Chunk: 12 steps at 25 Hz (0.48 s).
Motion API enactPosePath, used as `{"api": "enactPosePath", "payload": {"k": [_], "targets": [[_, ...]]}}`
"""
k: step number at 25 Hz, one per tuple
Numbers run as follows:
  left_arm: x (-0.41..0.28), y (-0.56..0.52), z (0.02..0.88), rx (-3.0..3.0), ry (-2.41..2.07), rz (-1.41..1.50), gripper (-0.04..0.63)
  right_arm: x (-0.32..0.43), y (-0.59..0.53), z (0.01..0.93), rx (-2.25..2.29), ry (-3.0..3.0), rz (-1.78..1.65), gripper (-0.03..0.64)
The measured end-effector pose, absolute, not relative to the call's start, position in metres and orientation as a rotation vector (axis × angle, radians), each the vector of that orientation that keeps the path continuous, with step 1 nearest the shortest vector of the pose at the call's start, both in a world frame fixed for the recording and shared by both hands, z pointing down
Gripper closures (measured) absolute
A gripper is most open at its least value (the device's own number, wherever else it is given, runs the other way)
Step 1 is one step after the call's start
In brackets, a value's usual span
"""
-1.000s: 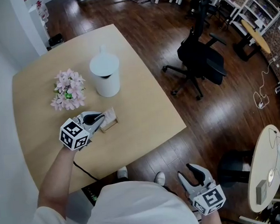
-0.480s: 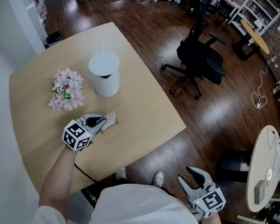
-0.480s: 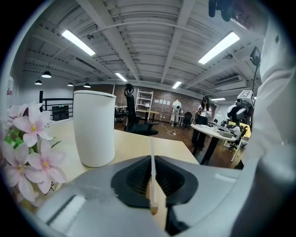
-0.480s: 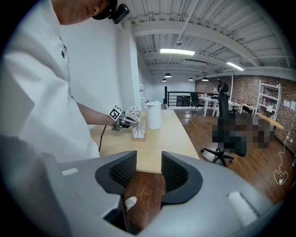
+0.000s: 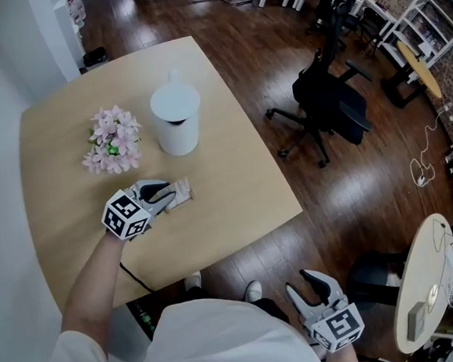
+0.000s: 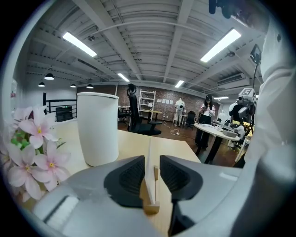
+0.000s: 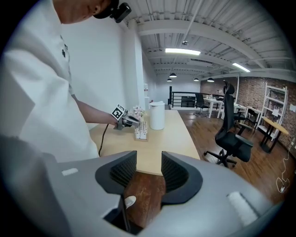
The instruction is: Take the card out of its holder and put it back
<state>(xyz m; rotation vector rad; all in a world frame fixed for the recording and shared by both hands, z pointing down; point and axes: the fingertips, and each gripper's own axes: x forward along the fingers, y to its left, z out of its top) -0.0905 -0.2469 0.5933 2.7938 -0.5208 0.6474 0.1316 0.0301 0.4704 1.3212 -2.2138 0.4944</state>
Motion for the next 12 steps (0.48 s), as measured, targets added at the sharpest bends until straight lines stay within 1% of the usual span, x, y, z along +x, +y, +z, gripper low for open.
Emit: {"api": "enactPosePath", "payload": {"k": [3, 8, 12], "targets": [[-0.1, -0.25, 0.578, 2.789, -0.632, 0.616, 0.45, 0.133, 0.024, 0.469, 1.281, -2.252, 0.459, 0.446], [-0.128, -0.226, 0.54, 2.756, -0.896, 0.573, 0.448, 0.139, 0.01, 0.462, 1.145, -2.355, 0.364, 0.446], [-0.144, -0.172, 0.505, 2.705, -1.128, 0.483, 0.449, 0.152, 0.001, 0.463, 0.98, -2.442, 0.268, 0.446]]}}
